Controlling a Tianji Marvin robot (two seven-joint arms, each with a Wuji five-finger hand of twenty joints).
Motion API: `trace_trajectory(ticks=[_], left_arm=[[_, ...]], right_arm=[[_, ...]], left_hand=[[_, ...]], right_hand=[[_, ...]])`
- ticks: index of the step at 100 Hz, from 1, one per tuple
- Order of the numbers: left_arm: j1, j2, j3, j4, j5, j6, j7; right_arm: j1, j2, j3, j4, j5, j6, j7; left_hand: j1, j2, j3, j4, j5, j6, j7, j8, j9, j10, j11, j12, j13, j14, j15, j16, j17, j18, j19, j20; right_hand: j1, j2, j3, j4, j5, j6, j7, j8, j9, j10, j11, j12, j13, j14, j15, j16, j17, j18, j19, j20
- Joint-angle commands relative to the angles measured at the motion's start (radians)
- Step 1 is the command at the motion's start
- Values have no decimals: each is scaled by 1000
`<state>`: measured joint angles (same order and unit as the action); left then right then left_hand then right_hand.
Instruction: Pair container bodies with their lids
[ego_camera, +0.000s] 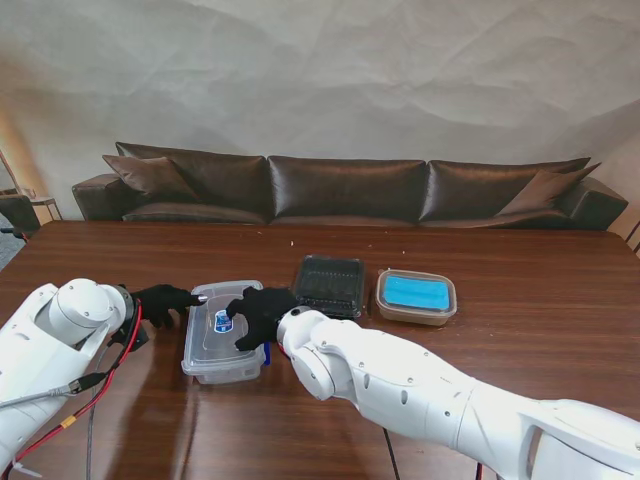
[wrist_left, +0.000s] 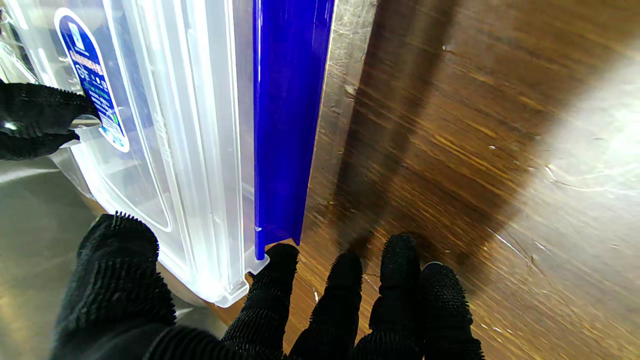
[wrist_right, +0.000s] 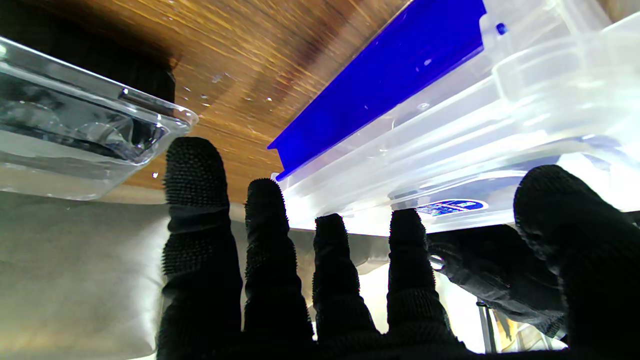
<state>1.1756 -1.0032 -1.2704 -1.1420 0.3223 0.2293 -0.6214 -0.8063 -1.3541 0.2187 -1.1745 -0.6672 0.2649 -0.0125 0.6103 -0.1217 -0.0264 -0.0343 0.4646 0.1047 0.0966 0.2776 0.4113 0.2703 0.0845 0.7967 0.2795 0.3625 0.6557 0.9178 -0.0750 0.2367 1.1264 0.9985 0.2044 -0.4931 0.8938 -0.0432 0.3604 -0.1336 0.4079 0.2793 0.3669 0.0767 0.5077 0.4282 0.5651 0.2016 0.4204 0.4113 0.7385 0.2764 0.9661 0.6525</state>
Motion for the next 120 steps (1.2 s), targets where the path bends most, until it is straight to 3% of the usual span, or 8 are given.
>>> trace_trajectory(ticks=[1, 8, 14, 39, 72, 107, 120], left_arm=[[25, -6, 15, 25, 5, 2, -31], [28, -8, 17, 31, 14, -6, -17], [31, -9, 16, 34, 11, -4, -13], [57, -5, 6, 18, 10, 18, -27], [86, -12, -7, 11, -20, 41, -10], [100, -14, -21, -19, -19, 65, 6], [102, -11, -27, -35, -15, 79, -1]], right_arm=[[-21, 1, -14, 23, -5, 0, 23], [-25, 1, -11, 22, -1, 0, 20], [-26, 3, -11, 20, -1, 0, 21], [-25, 0, -17, 18, 7, 18, 38], [-23, -20, -37, 48, 21, 26, 47], [-13, -14, -52, 35, 14, 57, 82], [-13, -9, -54, 23, 11, 69, 93]], left_hand=[[-16, -35, -6, -24, 0, -24, -16, 1, 62, 86, 61, -4, -3, 13, 21, 15, -20, -37, -14, 21], [-16, -32, -8, -23, -60, -43, -63, -34, 69, 88, 67, 4, 5, 13, 41, 26, -22, -38, -4, 34], [-16, -32, -7, -23, -57, -42, -57, -45, 76, 91, 87, 39, 3, 19, 67, 43, -22, -38, -2, 42], [-19, -31, -8, -24, 235, 72, 102, 53, 129, 115, 100, 89, 34, 37, 95, 49, -16, -27, 30, 54], [-14, -21, -5, -22, 285, 29, 125, 106, 153, 115, 95, 81, 39, 41, 94, 42, -22, -23, 28, 43], [34, -10, 4, -13, 316, 73, 304, 385, 171, 112, 87, 70, 52, 56, 99, 41, -13, -17, 41, 47], [58, -10, 5, -9, 292, 100, 399, 487, 194, 113, 85, 61, 66, 69, 82, 21, -3, -8, 47, 40]], right_hand=[[-23, -23, -6, -12, 13, 13, 2, 0, 0, 25, 35, -5, -4, 21, 14, 12, -604, -18, 3, -25], [-20, -27, 0, -12, 15, 6, 3, 2, 1, 25, 37, -5, -2, 23, 16, 12, -604, -18, 6, -25], [-24, -27, 2, -14, 14, 6, 3, 3, 2, 22, 37, -7, -1, 21, 16, 12, -604, -18, 7, -25], [-27, -27, 7, -17, 6, 12, -3, 4, -7, 29, 35, -10, 1, 22, 27, 17, -610, -20, 6, -26], [-25, -28, 0, -16, 1, 17, -8, 3, -15, 33, 37, -10, 3, 24, 61, 34, -616, -21, 4, -27], [-22, -35, -3, -17, 3, 23, -10, -2, -21, 37, 36, -11, 0, 25, 87, 47, -627, -27, -2, -28], [-22, -37, -2, -17, 3, 24, -11, -4, -23, 39, 36, -11, -3, 26, 88, 48, -632, -28, -6, -28]])
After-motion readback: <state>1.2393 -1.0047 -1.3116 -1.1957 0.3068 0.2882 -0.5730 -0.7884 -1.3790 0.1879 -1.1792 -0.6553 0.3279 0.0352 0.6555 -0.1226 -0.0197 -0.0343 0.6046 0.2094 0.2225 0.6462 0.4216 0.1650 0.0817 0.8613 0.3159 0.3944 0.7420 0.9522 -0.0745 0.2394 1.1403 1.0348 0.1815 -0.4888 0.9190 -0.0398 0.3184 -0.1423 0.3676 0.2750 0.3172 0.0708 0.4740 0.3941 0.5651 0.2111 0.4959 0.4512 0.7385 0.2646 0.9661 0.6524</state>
